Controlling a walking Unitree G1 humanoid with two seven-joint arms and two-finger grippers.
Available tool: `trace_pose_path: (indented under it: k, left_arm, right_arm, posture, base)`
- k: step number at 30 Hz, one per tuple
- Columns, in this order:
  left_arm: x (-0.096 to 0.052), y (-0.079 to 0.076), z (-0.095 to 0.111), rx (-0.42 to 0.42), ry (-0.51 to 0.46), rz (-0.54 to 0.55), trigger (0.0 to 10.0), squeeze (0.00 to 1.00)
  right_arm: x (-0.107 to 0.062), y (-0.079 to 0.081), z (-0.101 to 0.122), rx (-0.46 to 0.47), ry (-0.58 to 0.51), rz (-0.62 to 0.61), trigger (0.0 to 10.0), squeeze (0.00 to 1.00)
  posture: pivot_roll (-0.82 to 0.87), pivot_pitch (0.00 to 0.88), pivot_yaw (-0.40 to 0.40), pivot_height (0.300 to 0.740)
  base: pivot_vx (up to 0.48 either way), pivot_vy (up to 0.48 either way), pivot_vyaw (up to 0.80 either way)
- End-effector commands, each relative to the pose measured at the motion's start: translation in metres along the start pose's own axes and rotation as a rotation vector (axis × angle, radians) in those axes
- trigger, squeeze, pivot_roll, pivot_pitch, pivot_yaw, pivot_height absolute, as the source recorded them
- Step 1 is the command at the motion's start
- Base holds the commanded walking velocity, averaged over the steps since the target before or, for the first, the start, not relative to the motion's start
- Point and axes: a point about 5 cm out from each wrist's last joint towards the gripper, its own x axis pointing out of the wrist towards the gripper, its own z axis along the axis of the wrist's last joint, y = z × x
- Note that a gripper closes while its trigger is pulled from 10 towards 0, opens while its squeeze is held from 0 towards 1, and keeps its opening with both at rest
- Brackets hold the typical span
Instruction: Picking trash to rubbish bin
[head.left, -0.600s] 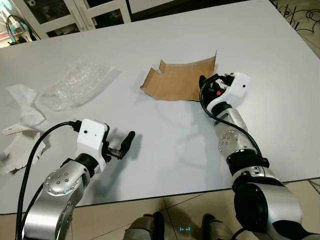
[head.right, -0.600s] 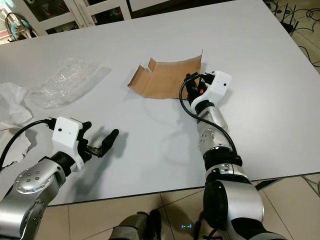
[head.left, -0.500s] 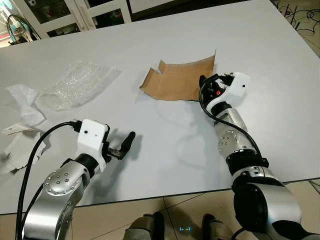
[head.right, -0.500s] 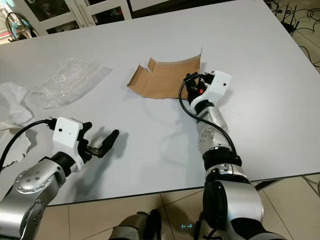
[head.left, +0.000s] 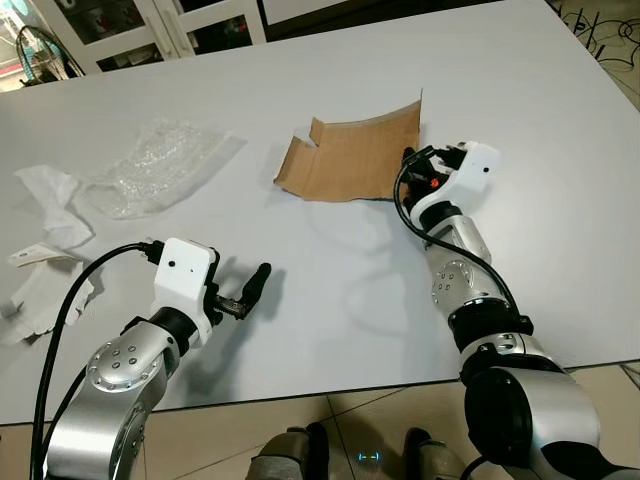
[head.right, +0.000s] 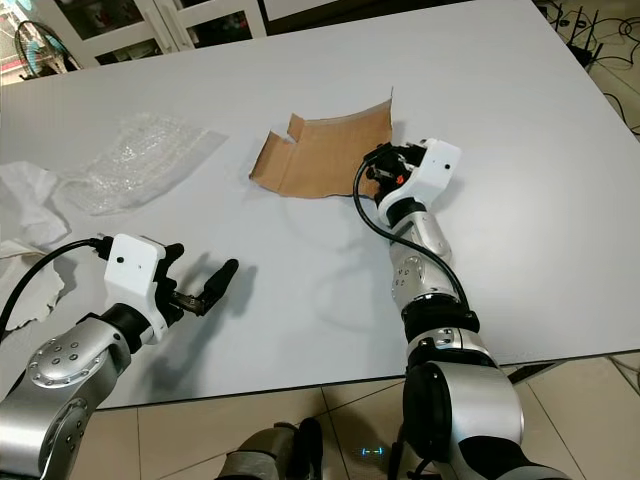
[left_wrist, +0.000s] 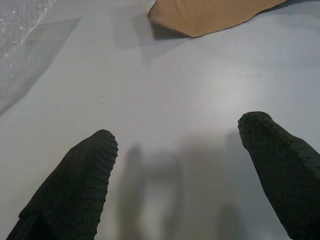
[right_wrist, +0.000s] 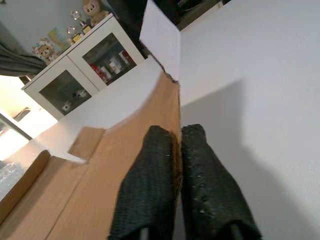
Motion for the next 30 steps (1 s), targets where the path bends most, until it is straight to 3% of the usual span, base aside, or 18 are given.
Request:
trace_pose_path:
  k: [1,5,10,14,19,30]
  left_arm:
    - [-0.004,0.0,-0.001,0.007,0.014,-0.004,10.0,0.0]
    - [-0.003,0.0,-0.001,0.007,0.013,-0.004,10.0,0.0]
    - [-0.001,0.0,-0.001,0.007,0.011,-0.002,10.0,0.0]
    - [0.002,0.0,-0.001,0.006,0.006,-0.001,10.0,0.0]
    - [0.007,-0.001,0.001,0.002,-0.013,0.002,10.0,0.0]
    - [0.026,-0.01,0.0,-0.027,-0.053,-0.006,10.0,0.0]
  right_arm:
    - [-0.013,-0.013,-0.027,0.019,0.103,-0.076,0.0,0.0]
    - [-0.012,-0.013,-0.021,0.003,0.071,-0.077,0.0,0.0]
    - [-0.006,-0.012,0.006,-0.127,-0.059,-0.086,0.0,0.0]
    - [-0.006,-0.011,0.015,-0.175,-0.102,-0.081,0.0,0.0]
    - [-0.009,-0.007,0.038,-0.325,-0.218,-0.075,0.0,0.0]
    - [-0.016,0.001,0.085,-0.426,-0.392,-0.09,0.0,0.0]
  posture:
    - [0.23,0.261,0.17,0.74]
    - [0.23,0.257,0.169,0.74]
    - [0.22,0.248,0.167,0.74]
    - [0.22,0.243,0.166,0.74]
    - [0.2,0.232,0.162,0.74]
    - [0.11,0.189,0.143,0.74]
  base:
    - [0.0,0.0,0.0]
    - [0.0,0.0,0.0]
    - [0.0,0.0,0.0]
    - [0.0,0.0,0.0]
    - [0.0,0.0,0.0]
    - [0.0,0.0,0.0]
